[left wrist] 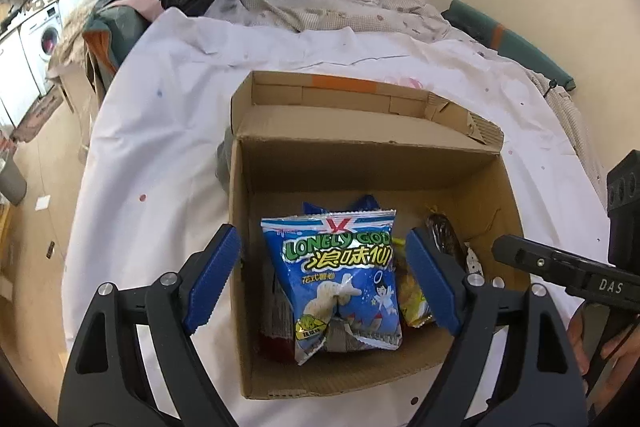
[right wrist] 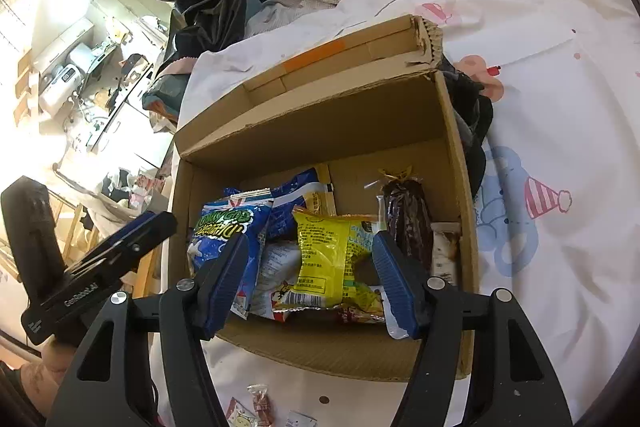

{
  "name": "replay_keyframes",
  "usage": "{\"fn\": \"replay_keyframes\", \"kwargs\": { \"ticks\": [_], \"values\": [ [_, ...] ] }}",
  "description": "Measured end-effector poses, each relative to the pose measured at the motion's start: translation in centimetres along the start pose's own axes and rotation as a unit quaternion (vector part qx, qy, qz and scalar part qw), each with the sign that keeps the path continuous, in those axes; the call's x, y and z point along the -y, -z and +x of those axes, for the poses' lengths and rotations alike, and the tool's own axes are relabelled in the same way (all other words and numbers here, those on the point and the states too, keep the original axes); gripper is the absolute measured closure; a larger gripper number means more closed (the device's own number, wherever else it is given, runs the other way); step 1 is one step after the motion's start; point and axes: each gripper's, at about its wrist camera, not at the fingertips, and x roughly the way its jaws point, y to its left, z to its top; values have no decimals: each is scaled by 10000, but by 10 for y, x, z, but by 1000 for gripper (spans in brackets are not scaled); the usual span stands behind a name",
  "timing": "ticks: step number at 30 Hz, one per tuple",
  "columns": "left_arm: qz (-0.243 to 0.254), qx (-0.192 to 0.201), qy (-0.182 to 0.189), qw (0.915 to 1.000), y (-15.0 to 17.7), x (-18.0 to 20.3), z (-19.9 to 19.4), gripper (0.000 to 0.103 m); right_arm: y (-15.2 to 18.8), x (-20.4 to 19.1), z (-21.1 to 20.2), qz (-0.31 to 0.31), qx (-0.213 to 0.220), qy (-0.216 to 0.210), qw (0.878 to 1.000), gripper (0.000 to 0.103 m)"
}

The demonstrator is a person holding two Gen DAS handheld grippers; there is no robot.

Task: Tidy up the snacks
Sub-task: 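Open both grippers to drop the bag and bar into the box, then withdraw from the box and grasp the navy-pink bar with the right gripper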

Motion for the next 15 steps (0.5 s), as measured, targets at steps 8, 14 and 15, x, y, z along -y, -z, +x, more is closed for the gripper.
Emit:
{"fn": "replay_keyframes", "kwargs": {
  "ticks": [8, 14, 15],
  "values": [
    [-126, 38, 27, 9999, -1, -6, -15, 20, -1, -1, -17, 107, 265, -161, 9995, 36],
    [-115, 220, -14, 9997, 10, -11, -44, 20, 11, -11, -45, 48, 515, -636, 9966, 35],
    [-124, 212, -26, 9997, 13, -13, -47, 20, 12, -13, -48, 34, 537, -641, 9965, 35]
  ]
}}
